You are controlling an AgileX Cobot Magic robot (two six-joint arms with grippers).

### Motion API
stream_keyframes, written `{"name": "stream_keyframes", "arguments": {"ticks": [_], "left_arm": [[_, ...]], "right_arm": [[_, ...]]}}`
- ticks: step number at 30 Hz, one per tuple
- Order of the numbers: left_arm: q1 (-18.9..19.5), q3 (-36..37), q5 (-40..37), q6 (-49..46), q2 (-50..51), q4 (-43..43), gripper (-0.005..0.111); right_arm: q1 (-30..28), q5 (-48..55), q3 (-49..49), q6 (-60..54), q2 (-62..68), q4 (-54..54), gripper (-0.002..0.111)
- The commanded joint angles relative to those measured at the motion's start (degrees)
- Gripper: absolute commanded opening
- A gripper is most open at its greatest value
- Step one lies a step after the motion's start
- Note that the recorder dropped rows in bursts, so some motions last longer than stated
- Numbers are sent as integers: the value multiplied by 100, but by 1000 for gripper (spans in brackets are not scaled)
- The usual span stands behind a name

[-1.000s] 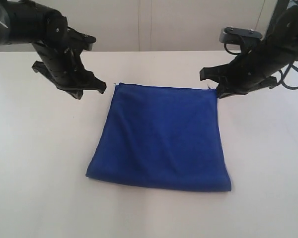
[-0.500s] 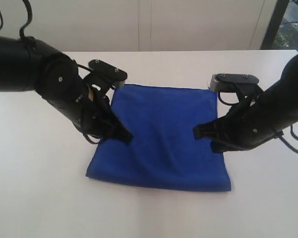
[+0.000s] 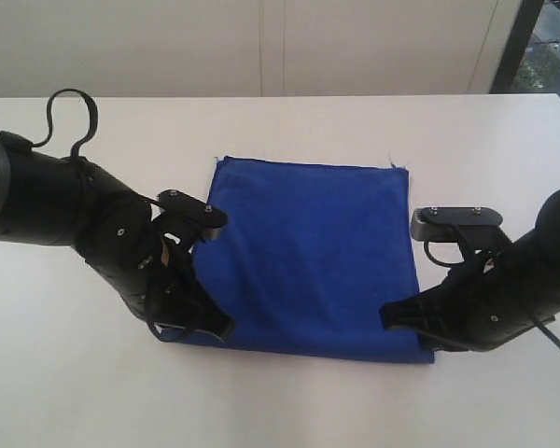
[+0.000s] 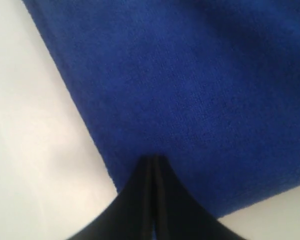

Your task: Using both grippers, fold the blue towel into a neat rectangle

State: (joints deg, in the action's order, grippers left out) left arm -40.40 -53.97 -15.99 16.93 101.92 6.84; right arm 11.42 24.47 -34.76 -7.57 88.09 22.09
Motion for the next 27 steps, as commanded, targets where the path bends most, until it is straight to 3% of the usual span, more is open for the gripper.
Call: {"name": "stream_keyframes", "arguments": {"ticks": [1,10,14,18,27], "left_arm": [[-27,252,-147,127,69,-73,0],[-27,318,-310,127,-117,-397,0],[-27,318,-234,127,-199,-397,0],[-27,318,-300,127,-199,-441,0],[-27,318,-564,127,-199,-487,0]], "right_arm": [[16,-82,139,31,-53,-28,0],[16,110,-129,371,-380,28,0],[175,44,-113,336,-516,661,0],[453,-202,-103,341,-233,663,0],[478,-182,-103,501,682,160,0]]}}
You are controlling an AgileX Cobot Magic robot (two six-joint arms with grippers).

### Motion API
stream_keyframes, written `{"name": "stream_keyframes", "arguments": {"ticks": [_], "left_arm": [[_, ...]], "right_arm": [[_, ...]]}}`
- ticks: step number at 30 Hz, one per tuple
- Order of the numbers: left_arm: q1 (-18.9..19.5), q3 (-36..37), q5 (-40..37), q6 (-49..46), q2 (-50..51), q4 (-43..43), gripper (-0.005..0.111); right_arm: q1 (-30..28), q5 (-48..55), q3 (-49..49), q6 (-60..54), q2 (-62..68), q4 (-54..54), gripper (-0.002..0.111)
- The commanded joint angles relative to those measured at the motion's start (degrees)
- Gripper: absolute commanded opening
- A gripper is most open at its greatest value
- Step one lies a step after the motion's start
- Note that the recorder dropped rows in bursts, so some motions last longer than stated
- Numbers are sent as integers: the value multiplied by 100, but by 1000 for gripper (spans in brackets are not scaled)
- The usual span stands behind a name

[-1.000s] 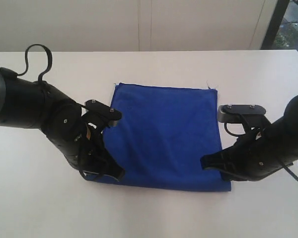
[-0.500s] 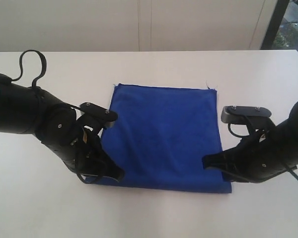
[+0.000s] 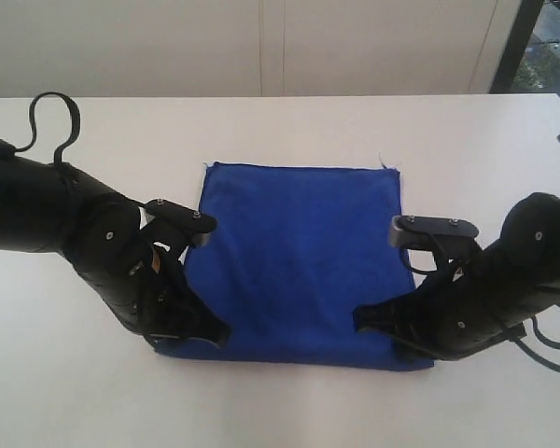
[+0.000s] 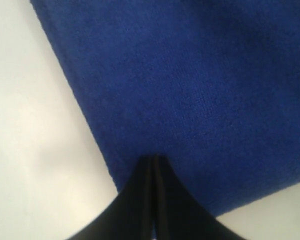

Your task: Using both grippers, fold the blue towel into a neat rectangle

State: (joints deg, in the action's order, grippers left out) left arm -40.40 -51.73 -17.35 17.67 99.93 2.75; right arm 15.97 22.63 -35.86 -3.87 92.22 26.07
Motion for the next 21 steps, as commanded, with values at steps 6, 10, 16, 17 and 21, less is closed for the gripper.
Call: {"name": "stream_keyframes", "arguments": {"ticks": [6,10,16,17,21], "left_arm": [[-27,94,-543,54,1,-101,0],[-27,94,-692,54,1,-139,0],[-27,94,-812,54,1,-234,0],[-27,94,-824,54,1,-275,0],[-27,94,-873,54,1,-275,0]], "right_arm": [[24,-13,7,131,452,-238,0],[24,91,7,131,452,-238,0],[24,160,7,131,452,-276,0],[24,160,7,131,452,-276,0],[24,212,7,131,452,-351,0]]}}
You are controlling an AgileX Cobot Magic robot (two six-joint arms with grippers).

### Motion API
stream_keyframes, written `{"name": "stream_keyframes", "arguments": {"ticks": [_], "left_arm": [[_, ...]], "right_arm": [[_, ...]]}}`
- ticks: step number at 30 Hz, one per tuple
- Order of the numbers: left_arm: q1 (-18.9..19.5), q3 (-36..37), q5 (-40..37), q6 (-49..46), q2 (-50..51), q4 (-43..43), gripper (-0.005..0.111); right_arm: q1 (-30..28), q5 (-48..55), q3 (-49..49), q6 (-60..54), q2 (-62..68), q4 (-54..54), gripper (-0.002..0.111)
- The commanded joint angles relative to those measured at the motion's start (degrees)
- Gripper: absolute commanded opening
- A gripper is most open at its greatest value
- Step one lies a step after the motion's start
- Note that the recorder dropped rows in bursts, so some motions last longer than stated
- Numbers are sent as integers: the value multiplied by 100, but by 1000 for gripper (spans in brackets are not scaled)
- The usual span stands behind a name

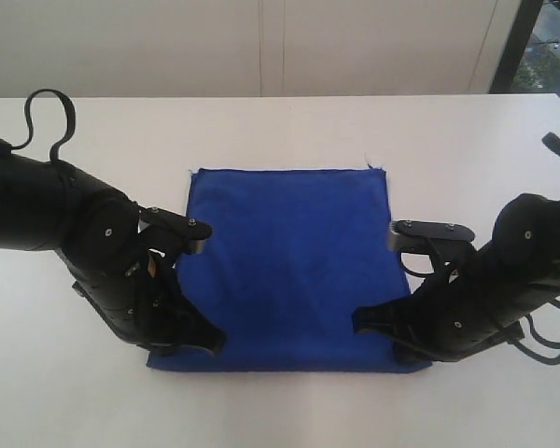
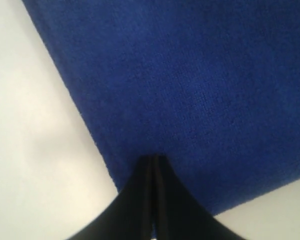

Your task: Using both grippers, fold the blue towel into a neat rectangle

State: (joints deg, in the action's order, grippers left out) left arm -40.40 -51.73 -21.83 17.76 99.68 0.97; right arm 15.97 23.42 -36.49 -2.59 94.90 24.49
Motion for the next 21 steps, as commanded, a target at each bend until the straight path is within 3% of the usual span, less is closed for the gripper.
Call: {"name": "stream_keyframes", "arguments": {"ticks": [1,10,21], "left_arm": [[-27,94,-448,45,26,-97,0],[-27,94,-390,45,26,-97,0],[-27,94,-346,14,-266,-97,0]], "right_arm": [[24,147,70,3,184,-240,0],[24,-43,58,3,74,-241,0],[24,-70,58,3,-1030,-241,0]]}}
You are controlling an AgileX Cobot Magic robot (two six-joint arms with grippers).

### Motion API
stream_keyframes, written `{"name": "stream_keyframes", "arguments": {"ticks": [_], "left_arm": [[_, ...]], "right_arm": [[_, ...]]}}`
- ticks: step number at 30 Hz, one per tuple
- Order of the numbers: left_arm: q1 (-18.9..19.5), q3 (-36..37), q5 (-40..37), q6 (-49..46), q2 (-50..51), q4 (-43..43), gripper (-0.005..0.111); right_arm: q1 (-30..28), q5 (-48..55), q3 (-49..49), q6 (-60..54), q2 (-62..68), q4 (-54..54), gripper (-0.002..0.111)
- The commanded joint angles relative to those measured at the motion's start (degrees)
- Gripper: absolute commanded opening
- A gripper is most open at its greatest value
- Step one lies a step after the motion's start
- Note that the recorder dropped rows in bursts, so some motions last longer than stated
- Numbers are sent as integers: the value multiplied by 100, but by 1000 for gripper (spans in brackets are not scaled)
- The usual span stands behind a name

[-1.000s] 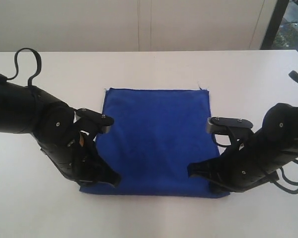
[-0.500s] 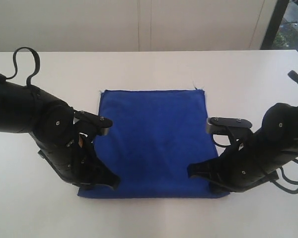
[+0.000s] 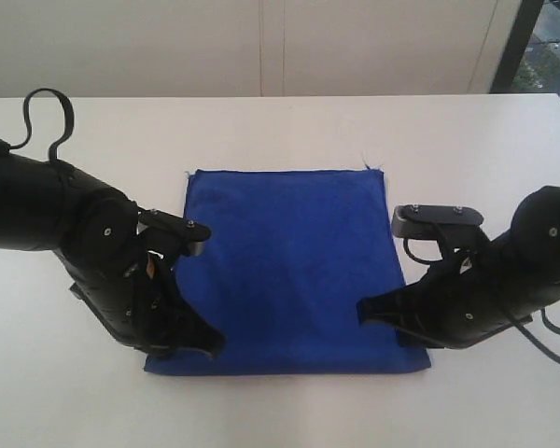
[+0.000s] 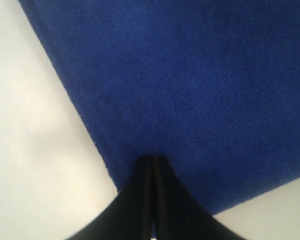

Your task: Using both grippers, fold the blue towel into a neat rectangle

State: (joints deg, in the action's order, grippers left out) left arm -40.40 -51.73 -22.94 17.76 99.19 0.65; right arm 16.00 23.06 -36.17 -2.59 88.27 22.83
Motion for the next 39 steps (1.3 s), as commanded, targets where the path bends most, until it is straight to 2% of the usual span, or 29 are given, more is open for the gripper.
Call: {"name": "stream_keyframes", "arguments": {"ticks": [1,11,19,25,32,35,39], "left_arm": [[-27,94,-221,14,-288,-65,0],[-27,94,-377,-78,-1117,3,0],[-27,94,-994,-1834,-2049,3,0],[-27,122,-1236,-3434,-2163,-190,0],[-27,486,-778,-5007,-2091,-836,0],[-27,674,-494,-5102,-1999,-845,0],[-27,714,-321,-5241,-1958,-849,0]], "right_arm": [[20,-33,25,3,-446,-76,0],[20,165,25,-8,-1333,-149,0],[20,1261,25,-62,-2136,-1639,0],[20,1634,82,-1547,-2226,-1686,0],[43,1126,355,-3210,-1858,-1172,1],[160,934,376,-3936,-1619,-958,9],[294,728,376,-4650,-1310,-957,26]]}}
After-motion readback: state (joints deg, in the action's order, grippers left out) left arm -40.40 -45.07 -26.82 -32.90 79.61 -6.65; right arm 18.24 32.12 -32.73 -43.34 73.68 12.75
